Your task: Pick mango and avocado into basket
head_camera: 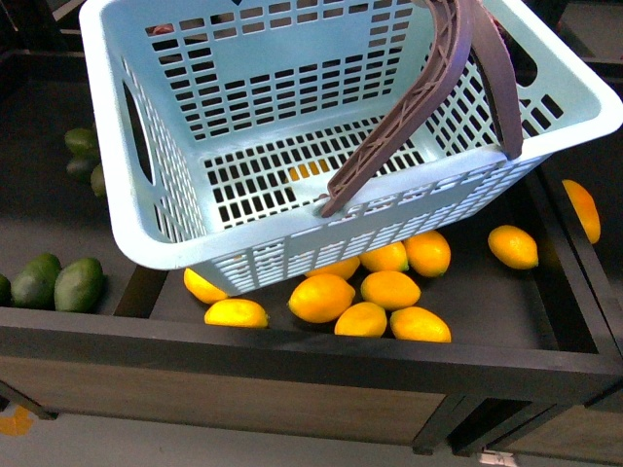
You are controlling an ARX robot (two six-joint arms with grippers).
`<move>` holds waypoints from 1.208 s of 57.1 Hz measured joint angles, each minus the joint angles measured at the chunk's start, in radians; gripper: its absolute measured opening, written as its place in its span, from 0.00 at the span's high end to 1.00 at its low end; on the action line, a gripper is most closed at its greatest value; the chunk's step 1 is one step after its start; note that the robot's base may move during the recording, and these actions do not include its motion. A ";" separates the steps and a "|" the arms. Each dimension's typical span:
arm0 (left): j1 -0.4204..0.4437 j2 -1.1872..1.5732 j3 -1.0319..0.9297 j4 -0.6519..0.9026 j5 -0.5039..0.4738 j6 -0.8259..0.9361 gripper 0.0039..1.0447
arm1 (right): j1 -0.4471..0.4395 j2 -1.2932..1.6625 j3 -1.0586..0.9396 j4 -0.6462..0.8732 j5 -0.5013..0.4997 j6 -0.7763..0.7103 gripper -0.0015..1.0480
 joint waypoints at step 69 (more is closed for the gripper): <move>0.000 0.000 0.000 0.000 0.000 0.000 0.95 | -0.028 0.316 0.453 -0.196 0.060 0.112 0.07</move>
